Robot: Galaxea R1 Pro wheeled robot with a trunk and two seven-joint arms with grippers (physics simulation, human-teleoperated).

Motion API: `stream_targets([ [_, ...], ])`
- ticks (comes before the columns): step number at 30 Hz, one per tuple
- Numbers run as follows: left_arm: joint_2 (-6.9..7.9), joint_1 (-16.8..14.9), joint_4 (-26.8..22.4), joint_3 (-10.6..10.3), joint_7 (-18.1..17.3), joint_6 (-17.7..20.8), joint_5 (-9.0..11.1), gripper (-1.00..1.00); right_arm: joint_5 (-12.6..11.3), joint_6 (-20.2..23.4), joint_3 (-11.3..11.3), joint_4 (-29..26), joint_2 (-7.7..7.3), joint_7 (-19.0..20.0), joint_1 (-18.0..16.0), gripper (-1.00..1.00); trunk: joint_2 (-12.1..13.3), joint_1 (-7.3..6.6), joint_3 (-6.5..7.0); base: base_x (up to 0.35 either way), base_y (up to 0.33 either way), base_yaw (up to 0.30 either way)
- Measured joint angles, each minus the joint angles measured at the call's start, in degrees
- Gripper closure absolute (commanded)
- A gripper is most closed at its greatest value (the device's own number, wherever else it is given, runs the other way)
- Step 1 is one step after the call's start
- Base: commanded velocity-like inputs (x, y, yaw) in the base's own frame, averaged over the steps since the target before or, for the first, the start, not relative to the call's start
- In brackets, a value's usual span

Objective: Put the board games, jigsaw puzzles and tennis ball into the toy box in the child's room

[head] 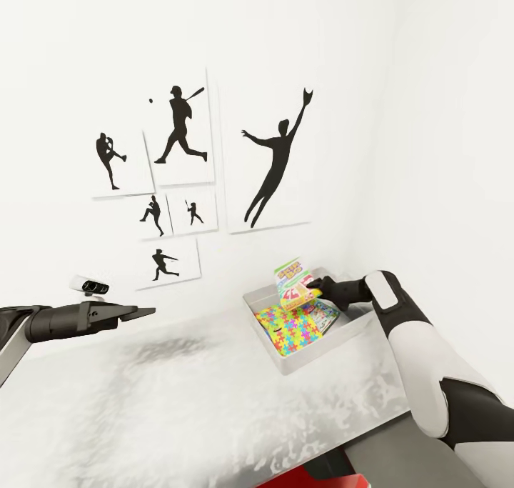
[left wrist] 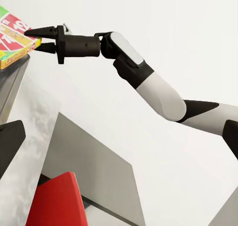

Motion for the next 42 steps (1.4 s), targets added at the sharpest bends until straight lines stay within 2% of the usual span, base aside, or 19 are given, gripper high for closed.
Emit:
stream_targets([
  [22,0.00,0.00,0.00,0.00,0.00,0.00,0.00,-1.00,0.01,0.01,-0.01,0.01,0.00,0.04,0.00,-1.00,0.00,0.00,0.00,0.000,0.000,0.000],
  [30,0.05,0.00,0.04,-0.01,0.00,0.00,-0.02,-1.00,-0.14,0.09,-0.08,-1.09,-0.12,0.75,0.06,-1.00,0.00,0.01,0.00,-0.105,0.043,0.000],
  [33,0.14,0.00,0.08,0.00,-0.02,0.00,0.00,-1.00,-0.52,0.34,0.04,-4.11,-0.27,3.22,0.29,-1.00,0.00,0.00,0.01,-0.040,0.026,0.000],
  [37,0.39,-0.01,0.08,0.05,-0.07,0.00,0.00,-1.00,-1.35,3.51,0.13,-12.87,-0.51,11.27,1.02,-1.00,-0.01,0.00,0.00,-0.067,0.110,0.000],
  [42,0.63,0.00,0.38,1.30,-0.36,0.00,0.01,-1.00,-1.22,4.52,-0.23,-20.95,-1.35,18.21,5.82,-1.00,0.00,0.00,0.00,-0.011,0.019,0.000],
])
